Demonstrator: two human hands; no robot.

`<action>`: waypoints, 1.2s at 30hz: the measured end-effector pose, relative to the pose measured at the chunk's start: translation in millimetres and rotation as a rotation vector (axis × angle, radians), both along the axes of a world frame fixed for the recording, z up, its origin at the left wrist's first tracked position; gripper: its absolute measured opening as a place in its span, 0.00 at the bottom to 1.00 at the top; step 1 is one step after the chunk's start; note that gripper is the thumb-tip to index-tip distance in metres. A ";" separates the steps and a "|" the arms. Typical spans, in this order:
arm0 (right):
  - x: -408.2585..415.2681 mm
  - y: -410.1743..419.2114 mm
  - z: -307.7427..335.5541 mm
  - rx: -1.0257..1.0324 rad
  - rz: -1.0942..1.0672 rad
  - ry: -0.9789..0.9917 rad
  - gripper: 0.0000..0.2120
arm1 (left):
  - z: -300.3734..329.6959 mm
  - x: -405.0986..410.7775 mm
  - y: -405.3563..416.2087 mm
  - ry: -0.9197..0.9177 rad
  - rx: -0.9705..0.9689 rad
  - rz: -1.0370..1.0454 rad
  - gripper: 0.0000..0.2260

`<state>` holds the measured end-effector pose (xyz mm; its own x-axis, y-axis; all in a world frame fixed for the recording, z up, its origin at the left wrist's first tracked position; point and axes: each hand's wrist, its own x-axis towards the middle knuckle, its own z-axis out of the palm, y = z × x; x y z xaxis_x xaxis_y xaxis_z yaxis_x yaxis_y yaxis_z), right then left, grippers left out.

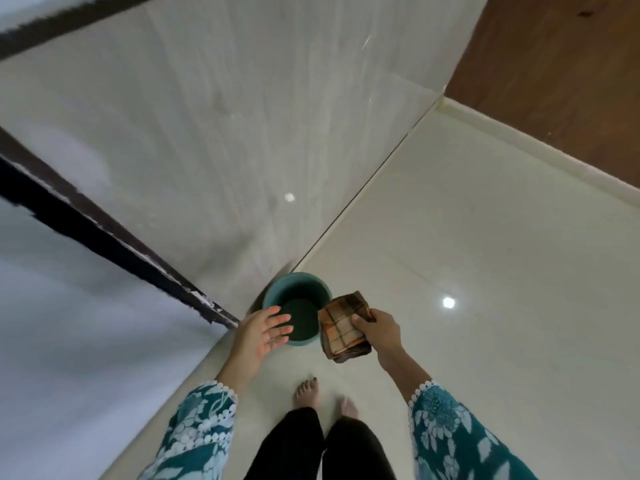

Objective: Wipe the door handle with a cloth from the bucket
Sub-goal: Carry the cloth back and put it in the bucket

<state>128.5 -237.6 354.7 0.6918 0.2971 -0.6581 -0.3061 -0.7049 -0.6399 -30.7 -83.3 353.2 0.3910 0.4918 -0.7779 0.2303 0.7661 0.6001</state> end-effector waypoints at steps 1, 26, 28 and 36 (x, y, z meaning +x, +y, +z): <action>11.5 8.8 -11.8 -0.017 0.037 0.016 0.02 | -7.5 6.5 2.3 0.015 -0.004 0.032 0.13; 58.3 203.3 -536.2 -0.194 0.626 0.070 0.16 | -443.1 93.7 83.5 0.012 0.121 0.336 0.12; 55.5 205.6 -548.0 -0.205 0.674 0.101 0.16 | -447.9 89.4 86.5 0.003 0.120 0.346 0.12; 61.4 189.2 -496.4 -0.406 0.775 0.066 0.16 | -406.1 74.2 90.1 0.039 0.083 0.358 0.10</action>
<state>189.9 -48.3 -141.7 0.3495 0.4017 -0.8465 0.3259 -0.8992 -0.2921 43.6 6.8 -52.9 0.1537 0.6538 -0.7409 -0.0196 0.7517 0.6592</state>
